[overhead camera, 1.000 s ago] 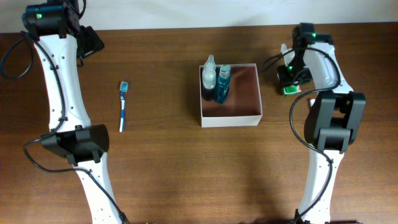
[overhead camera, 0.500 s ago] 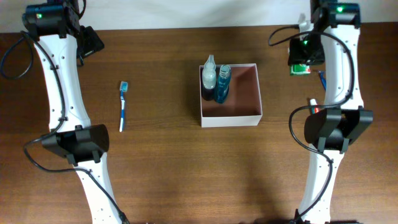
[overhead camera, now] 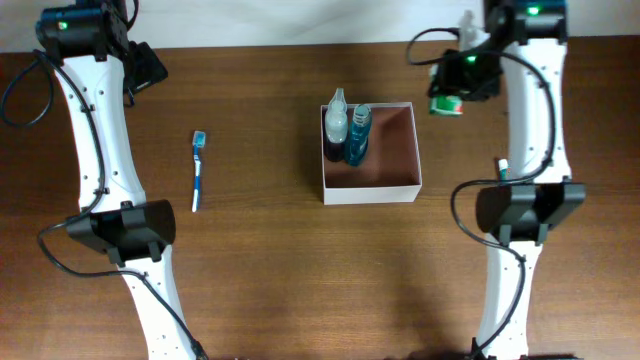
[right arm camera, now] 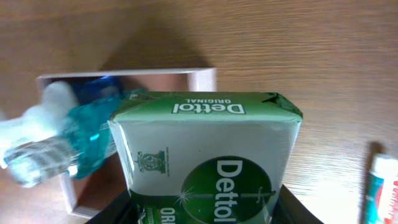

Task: Pack container
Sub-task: 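Lift the soap bar and carry it left over the pink box, then lower the soap bar into the box and open the right gripper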

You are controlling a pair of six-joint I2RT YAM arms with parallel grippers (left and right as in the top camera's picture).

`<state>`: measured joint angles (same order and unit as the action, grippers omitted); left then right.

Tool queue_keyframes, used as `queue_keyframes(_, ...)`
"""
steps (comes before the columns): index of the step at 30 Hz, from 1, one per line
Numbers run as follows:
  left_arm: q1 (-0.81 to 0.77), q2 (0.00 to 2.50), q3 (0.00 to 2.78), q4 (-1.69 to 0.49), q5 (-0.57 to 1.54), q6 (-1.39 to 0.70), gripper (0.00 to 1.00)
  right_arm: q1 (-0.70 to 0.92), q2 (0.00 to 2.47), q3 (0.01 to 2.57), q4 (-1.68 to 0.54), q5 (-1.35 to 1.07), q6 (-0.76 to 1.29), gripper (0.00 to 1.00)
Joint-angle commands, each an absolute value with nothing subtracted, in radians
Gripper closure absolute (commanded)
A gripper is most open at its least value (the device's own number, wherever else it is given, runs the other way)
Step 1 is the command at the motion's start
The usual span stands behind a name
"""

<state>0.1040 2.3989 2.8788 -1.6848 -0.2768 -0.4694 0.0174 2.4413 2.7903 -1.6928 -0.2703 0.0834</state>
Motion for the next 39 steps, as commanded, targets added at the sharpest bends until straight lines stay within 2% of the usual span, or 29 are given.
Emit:
queue_keyframes(1,0.106,2.374,2.876,-1.687,-0.274,-0.481,0.01,0.084,2.419,2.809,-1.699,-0.303,0.095,0.57)
queue_keyframes(12,0.106,2.374,2.876,-1.687,-0.274,-0.481,0.01,0.196,2.425,2.784,-1.699,-0.168,0.139,0.57)
queue_keyframes(28,0.106,2.374,2.876,-1.687,-0.274,-0.481,0.01,0.205,2.428,2.616,-1.687,-0.145,0.14,0.57)
queue_keyframes(39,0.106,2.374,2.876,-1.687,-0.274,-0.481,0.01,0.21,2.428,2.515,-1.582,-0.146,0.14,0.56)
